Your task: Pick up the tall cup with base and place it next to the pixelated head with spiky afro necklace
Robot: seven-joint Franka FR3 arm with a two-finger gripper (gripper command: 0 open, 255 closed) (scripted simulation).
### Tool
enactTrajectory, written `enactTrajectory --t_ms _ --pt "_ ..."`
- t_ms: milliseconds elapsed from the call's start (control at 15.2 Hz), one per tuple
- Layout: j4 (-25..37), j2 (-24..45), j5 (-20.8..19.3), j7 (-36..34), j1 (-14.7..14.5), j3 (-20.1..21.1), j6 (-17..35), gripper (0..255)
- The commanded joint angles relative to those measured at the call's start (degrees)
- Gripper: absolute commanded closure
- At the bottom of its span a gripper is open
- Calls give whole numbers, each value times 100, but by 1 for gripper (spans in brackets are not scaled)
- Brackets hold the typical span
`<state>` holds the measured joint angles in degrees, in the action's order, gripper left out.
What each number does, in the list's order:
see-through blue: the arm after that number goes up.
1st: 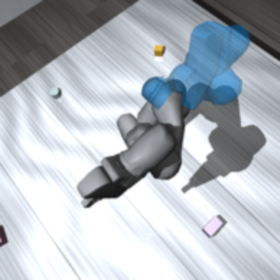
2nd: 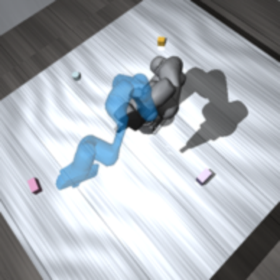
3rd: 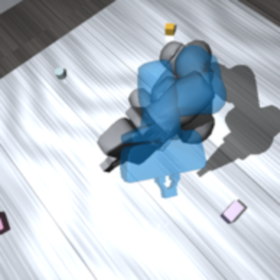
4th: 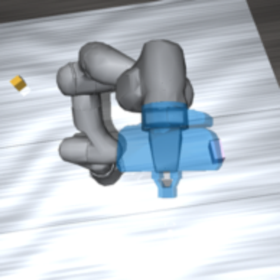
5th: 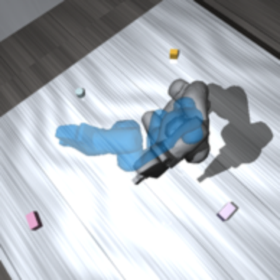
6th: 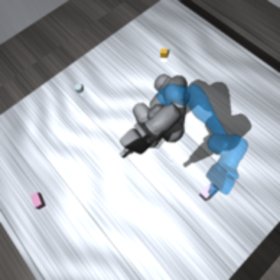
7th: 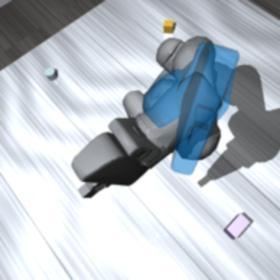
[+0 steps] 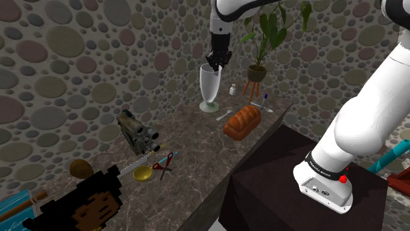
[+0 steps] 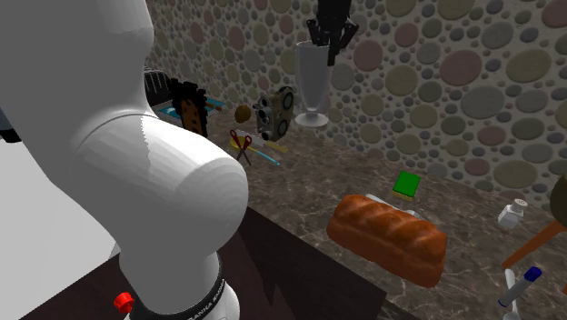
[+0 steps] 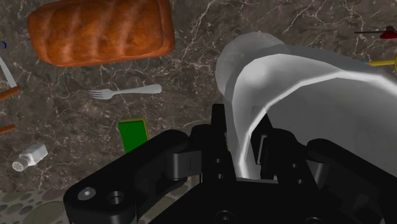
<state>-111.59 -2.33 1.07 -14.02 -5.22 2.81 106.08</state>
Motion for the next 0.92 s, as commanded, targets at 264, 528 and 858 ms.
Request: enactTrajectory --t_ms 264,528,858 --pt "418 -37 0 -7 0 0 -451 255" --pt "718 -44 0 -11 1 -1 -758 255" --pt "1127 -23 -2 -18 1 -2 -1147 255"
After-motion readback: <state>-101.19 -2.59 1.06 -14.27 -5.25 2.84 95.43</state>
